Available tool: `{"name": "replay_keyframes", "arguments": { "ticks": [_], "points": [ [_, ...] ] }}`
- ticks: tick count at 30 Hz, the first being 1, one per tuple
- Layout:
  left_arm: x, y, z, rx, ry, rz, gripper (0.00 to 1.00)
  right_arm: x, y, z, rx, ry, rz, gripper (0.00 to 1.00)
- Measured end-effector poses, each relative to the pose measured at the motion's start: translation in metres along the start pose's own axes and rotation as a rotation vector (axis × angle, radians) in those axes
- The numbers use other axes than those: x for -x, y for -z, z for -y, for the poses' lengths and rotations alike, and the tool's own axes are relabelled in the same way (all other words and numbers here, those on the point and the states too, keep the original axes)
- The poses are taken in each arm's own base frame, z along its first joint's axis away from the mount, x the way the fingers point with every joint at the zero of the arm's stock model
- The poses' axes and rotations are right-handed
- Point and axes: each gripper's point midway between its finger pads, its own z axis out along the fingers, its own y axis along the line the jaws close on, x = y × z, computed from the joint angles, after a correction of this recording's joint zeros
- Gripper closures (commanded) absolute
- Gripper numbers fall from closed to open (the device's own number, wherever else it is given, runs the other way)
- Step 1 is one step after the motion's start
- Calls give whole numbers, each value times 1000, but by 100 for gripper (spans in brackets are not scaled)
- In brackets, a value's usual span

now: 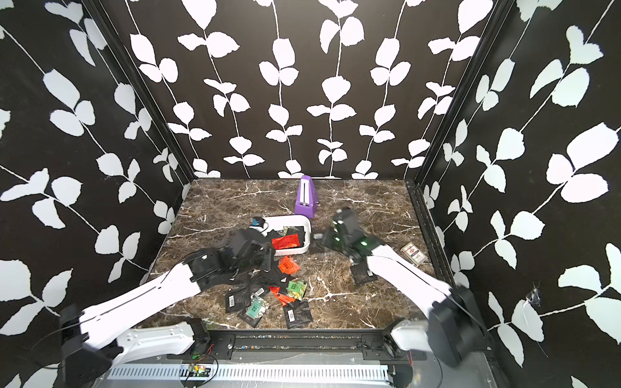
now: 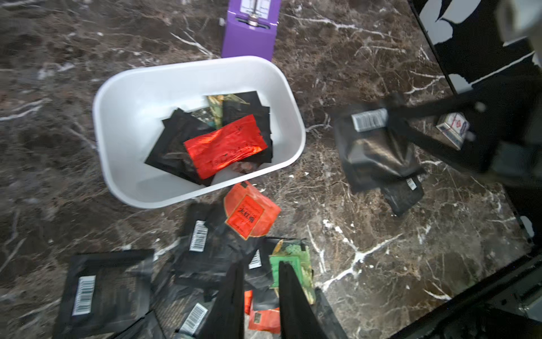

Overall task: Put the tea bags into the storage box
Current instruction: Place the tea bag in the storage box.

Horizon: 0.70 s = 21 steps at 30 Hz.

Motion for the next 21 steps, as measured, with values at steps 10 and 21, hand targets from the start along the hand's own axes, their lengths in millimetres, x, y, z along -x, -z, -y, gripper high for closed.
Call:
{"name": "replay_keyframes", "arguments": {
  "ticks": [10, 21],
  "points": [
    [-18, 5, -18, -7, 30, 30, 77, 2, -86, -40, -36, -8, 1, 99],
    [-19, -8, -1, -68, 48, 12, 68, 10, -82, -39, -120, 27, 17, 53]
  ]
}}
